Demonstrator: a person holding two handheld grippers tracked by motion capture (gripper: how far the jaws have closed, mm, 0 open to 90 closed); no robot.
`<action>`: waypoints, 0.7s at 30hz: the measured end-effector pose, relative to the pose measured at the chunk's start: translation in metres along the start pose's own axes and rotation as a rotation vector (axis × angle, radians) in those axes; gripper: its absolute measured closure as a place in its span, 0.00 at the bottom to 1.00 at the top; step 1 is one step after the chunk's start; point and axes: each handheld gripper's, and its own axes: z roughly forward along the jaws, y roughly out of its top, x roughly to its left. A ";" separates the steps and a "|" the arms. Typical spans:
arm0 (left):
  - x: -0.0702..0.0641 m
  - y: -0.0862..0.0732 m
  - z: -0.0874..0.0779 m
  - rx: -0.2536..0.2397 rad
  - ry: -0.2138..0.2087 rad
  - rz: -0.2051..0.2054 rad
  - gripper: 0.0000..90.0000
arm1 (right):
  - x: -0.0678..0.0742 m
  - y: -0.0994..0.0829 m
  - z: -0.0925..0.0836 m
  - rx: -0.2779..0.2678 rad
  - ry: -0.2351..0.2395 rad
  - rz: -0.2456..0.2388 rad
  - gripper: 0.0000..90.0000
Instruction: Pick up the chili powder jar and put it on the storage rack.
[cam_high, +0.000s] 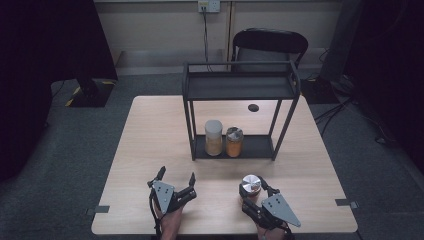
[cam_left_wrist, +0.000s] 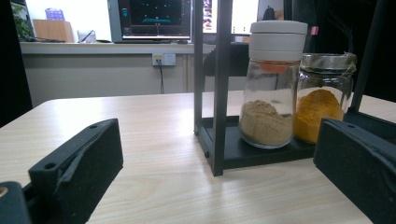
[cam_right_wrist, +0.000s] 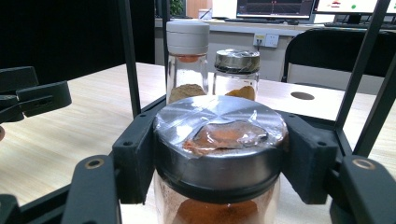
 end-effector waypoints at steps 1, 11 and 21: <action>0.000 0.000 0.000 0.000 0.000 0.000 0.01 | 0.000 0.000 0.000 0.000 0.000 0.000 0.39; 0.000 0.000 0.000 -0.001 0.000 0.001 0.01 | -0.005 0.005 0.005 0.001 0.008 0.000 0.39; 0.000 0.000 0.000 -0.002 0.000 0.000 0.01 | -0.008 0.009 0.010 -0.005 0.001 0.002 0.39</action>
